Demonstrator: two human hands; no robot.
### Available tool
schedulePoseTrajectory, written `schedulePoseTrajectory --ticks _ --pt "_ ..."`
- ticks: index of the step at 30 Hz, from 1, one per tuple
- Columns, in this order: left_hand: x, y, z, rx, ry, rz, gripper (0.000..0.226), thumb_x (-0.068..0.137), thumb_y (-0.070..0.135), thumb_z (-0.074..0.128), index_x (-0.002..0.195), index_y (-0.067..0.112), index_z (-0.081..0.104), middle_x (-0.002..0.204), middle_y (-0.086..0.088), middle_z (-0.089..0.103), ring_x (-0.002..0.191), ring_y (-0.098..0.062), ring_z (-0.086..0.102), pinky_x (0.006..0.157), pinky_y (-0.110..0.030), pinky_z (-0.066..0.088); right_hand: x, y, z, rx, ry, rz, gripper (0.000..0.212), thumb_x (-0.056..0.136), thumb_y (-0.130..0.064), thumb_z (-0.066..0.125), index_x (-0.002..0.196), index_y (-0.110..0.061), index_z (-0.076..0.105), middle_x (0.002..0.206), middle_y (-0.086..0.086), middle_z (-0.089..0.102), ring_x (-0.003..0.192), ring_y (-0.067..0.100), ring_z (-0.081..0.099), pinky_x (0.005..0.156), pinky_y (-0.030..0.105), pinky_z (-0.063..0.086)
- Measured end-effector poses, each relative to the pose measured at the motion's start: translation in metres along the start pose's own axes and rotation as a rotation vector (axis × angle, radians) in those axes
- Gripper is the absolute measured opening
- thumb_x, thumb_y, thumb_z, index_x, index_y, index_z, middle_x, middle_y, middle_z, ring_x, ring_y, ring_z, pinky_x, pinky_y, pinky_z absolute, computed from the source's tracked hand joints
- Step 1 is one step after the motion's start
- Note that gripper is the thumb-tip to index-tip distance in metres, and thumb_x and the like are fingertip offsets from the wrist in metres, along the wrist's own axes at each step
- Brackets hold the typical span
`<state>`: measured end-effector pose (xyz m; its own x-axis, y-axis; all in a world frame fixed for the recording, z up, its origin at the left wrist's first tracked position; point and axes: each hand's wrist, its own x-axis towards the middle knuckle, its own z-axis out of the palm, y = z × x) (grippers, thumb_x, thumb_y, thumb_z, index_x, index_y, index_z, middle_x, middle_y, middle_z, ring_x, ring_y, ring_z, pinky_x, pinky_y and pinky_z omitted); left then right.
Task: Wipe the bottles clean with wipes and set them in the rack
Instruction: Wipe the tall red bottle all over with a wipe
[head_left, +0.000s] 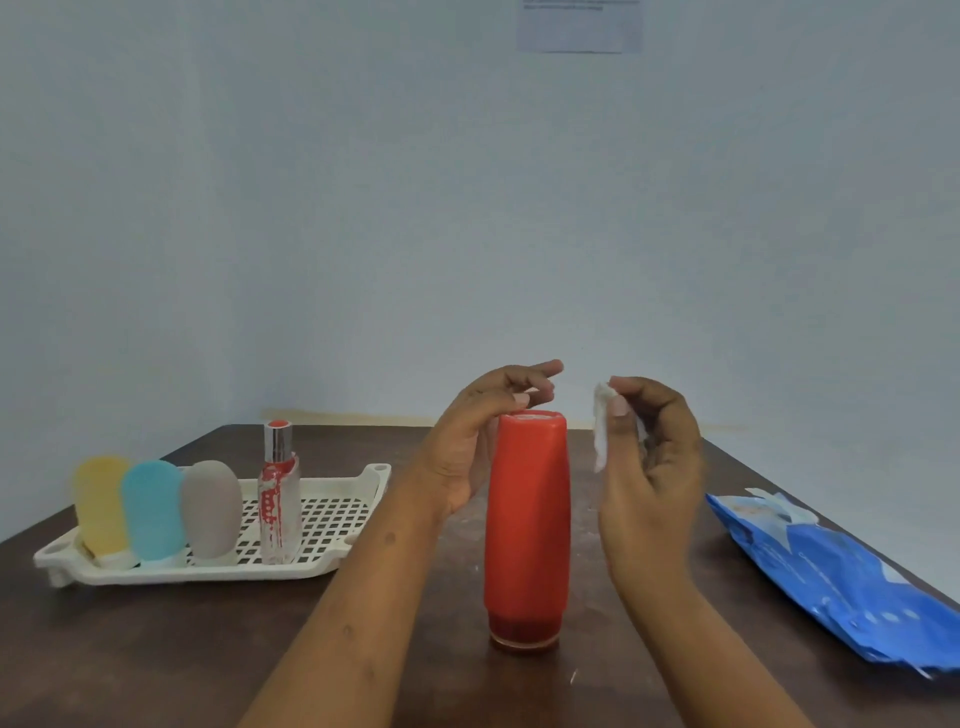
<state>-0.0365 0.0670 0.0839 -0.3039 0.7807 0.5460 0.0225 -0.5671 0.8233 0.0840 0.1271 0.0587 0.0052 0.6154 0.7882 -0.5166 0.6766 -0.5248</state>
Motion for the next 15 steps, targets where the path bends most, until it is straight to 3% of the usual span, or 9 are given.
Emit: schedulePoseTrajectory --ticks 5,7,9,11,13,15 --pt "-0.001 0.004 0.002 -0.058 -0.078 -0.032 0.028 0.080 0.012 0.047 0.074 0.017 0.073 0.125 -0.004 0.065 0.113 -0.020 0.060 0.097 -0.040 0.045 -0.008 -0.021 0.000 -0.285 -0.109 -0.374 0.014 0.091 -0.010 0.058 0.101 -0.020 0.062 0.098 -0.016 0.059 0.095 -0.004 0.055 0.082 0.008 0.037" --pt "-0.002 0.006 0.003 0.004 -0.103 -0.034 0.032 0.086 0.012 0.043 0.079 0.014 0.074 0.113 -0.003 0.070 0.105 -0.017 0.065 0.087 -0.030 0.052 -0.014 -0.027 0.004 -0.407 -0.278 -0.572 0.019 0.089 -0.005 0.059 0.104 -0.012 0.066 0.107 -0.010 0.058 0.101 0.004 0.054 0.090 0.010 0.036" --pt "-0.003 0.007 -0.001 0.118 -0.075 -0.065 0.045 0.096 0.005 0.036 0.073 0.012 0.074 0.085 0.002 0.073 0.081 -0.008 0.069 0.069 -0.018 0.053 -0.020 -0.027 0.008 -0.506 -0.458 -0.704 0.024 0.087 0.001 0.054 0.107 -0.005 0.067 0.120 0.002 0.052 0.105 0.014 0.053 0.090 0.017 0.041" --pt "-0.002 0.007 -0.005 0.283 -0.073 -0.049 0.037 0.095 0.003 0.038 0.076 0.006 0.070 0.073 0.002 0.068 0.067 -0.007 0.065 0.059 -0.017 0.048 -0.023 -0.025 0.011 -0.640 -0.551 -0.774 0.029 0.085 0.005 0.054 0.110 -0.003 0.066 0.125 0.006 0.048 0.103 0.022 0.055 0.078 0.028 0.050" --pt "-0.004 0.009 -0.005 0.377 -0.111 -0.021 0.022 0.083 0.011 0.043 0.086 0.007 0.065 0.085 -0.009 0.065 0.079 -0.018 0.062 0.070 -0.027 0.046 -0.022 -0.020 0.010 -0.764 -0.598 -0.784 0.031 0.084 0.005 0.055 0.112 -0.003 0.064 0.124 0.009 0.050 0.105 0.025 0.055 0.079 0.031 0.050" --pt "-0.004 0.012 -0.007 0.291 -0.123 -0.065 0.022 0.078 0.015 0.043 0.087 0.008 0.062 0.086 -0.009 0.061 0.082 -0.021 0.056 0.072 -0.034 0.041 -0.017 -0.017 0.008 -0.863 -0.654 -0.751 0.033 0.085 0.004 0.054 0.115 -0.004 0.062 0.123 0.009 0.053 0.110 0.025 0.053 0.082 0.033 0.052"
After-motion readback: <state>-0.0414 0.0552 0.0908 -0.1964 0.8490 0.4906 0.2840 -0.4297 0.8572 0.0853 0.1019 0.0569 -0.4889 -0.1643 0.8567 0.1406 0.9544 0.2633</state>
